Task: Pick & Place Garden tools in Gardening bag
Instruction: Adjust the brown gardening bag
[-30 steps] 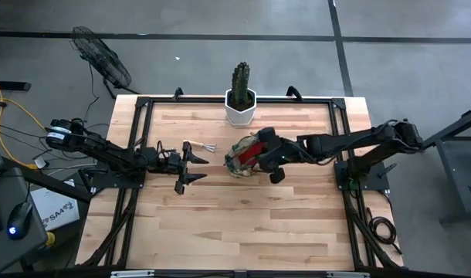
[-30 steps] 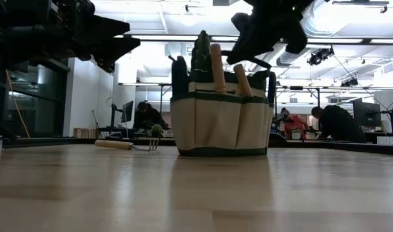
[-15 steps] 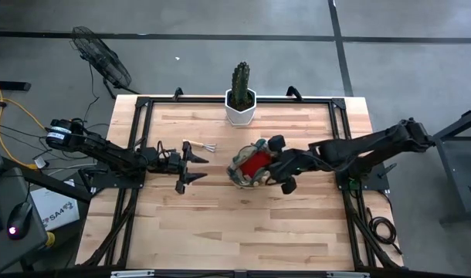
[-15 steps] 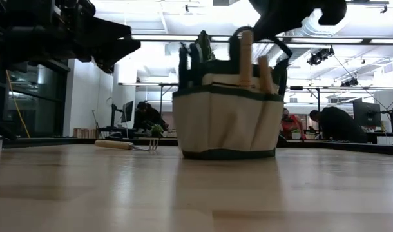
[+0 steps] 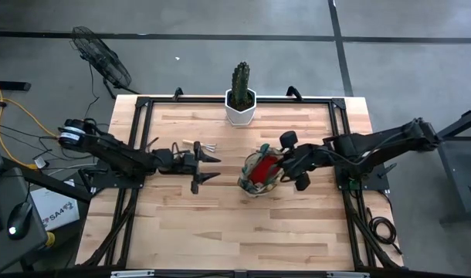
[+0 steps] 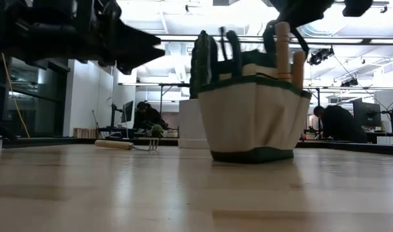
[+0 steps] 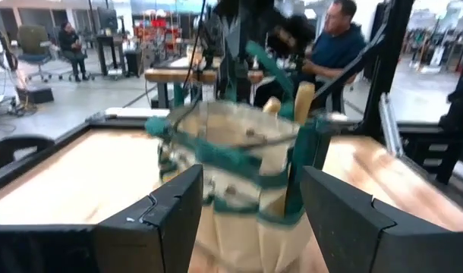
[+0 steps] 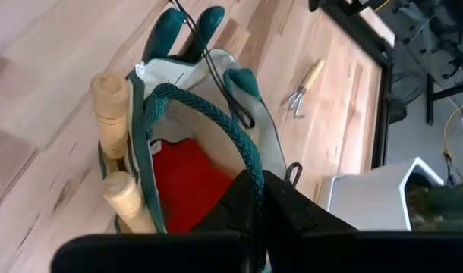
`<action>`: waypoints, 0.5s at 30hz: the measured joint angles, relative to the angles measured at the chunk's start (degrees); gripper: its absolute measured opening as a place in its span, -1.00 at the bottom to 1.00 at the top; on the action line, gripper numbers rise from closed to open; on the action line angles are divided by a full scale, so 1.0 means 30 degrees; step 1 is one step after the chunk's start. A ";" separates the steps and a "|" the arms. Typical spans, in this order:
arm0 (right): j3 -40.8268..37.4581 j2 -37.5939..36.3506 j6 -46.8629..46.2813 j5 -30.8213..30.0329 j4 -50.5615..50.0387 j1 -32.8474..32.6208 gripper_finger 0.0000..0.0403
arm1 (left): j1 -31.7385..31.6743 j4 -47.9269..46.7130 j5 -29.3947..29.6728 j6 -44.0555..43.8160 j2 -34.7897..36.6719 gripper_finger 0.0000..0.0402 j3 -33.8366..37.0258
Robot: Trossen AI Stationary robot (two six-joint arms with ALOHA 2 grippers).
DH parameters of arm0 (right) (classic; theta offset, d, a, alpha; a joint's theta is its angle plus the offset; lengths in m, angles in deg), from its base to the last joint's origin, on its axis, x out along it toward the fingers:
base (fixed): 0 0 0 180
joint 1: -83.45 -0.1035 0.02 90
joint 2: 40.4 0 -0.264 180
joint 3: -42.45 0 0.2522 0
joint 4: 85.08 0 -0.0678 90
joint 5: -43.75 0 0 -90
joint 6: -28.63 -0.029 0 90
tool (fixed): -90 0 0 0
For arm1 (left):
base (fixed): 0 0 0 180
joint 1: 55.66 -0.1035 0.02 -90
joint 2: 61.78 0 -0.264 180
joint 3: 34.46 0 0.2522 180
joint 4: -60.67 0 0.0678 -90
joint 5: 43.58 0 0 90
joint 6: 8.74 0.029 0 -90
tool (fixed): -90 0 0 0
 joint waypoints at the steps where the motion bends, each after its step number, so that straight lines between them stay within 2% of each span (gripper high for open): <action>1: 0.0000 -0.0155 -0.0037 0.0057 -0.0365 0.0000 -0.98 | 0.0000 -0.0076 0.0048 0.0004 -0.0234 0.09 -0.0104; 6: 0.0000 -0.0739 -0.0398 0.0363 -0.1628 -0.0039 -0.98 | 0.0000 -0.0073 0.0330 0.0035 -0.1226 0.09 -0.0916; 15: 0.0000 -0.0839 -0.0437 0.1040 -0.1929 -0.0051 -0.98 | 0.0007 -0.0776 0.0428 0.0978 -0.1870 0.09 -0.2398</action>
